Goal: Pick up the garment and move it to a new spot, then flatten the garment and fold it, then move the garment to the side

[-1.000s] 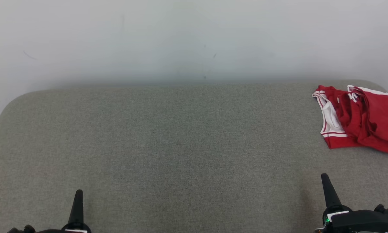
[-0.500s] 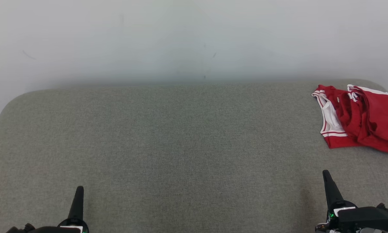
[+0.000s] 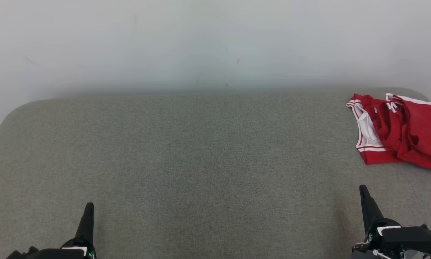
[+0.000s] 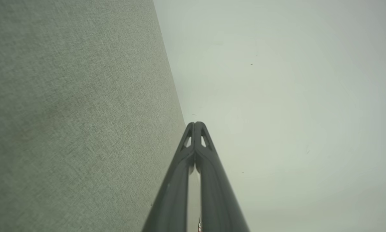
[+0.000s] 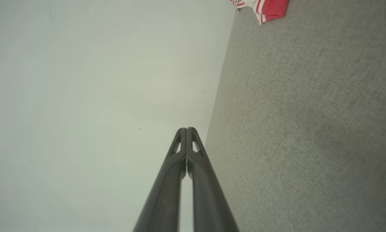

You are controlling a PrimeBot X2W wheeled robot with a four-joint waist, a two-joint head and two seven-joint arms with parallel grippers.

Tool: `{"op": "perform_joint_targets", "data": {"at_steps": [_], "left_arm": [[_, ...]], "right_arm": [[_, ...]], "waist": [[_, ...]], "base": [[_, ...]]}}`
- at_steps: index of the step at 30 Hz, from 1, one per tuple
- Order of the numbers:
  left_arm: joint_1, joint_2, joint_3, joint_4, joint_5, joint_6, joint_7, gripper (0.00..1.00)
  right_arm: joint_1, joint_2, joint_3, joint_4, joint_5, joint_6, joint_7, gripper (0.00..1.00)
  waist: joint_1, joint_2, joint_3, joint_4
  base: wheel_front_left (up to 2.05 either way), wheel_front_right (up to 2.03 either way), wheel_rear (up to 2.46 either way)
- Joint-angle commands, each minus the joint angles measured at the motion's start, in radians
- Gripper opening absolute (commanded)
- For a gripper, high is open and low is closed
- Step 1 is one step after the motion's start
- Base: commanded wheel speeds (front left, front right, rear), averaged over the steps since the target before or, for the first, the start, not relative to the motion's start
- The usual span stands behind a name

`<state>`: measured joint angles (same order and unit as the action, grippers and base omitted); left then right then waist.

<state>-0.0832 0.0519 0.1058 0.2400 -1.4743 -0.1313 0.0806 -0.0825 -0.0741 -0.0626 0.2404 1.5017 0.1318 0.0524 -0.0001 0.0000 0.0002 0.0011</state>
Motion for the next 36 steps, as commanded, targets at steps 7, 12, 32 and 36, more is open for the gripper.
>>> {"op": "perform_joint_targets", "data": {"at_steps": [7, 12, 32, 36], "left_arm": [[-0.023, -0.001, 0.007, 0.002, -0.065, 0.001, 0.018, 0.00], [-0.027, -0.002, 0.009, 0.004, -0.099, 0.001, 0.027, 0.00], [-0.031, -0.002, 0.011, 0.006, -0.141, 0.001, 0.036, 0.00], [-0.031, -0.002, 0.010, 0.006, -0.141, 0.001, 0.036, 0.00]], "right_arm": [[-0.019, -0.001, -0.012, -0.001, 0.062, -0.002, 0.019, 0.00], [-0.019, 0.000, -0.016, 0.001, 0.097, -0.002, 0.028, 0.00], [-0.028, 0.006, -0.027, 0.003, 0.132, -0.002, 0.044, 0.00], [-0.028, 0.007, -0.029, 0.003, 0.130, -0.002, 0.045, 0.00]], "waist": [[0.0001, 0.0000, 0.001, 0.000], [0.0001, 0.0000, 0.002, -0.001], [0.0001, 0.0000, 0.003, -0.001], [0.0001, 0.0000, 0.003, -0.001]], "base": [[0.00, 0.00, 0.00], [0.00, 0.00, 0.00], [0.00, 0.00, 0.00], [0.00, 0.00, 0.00]]}}
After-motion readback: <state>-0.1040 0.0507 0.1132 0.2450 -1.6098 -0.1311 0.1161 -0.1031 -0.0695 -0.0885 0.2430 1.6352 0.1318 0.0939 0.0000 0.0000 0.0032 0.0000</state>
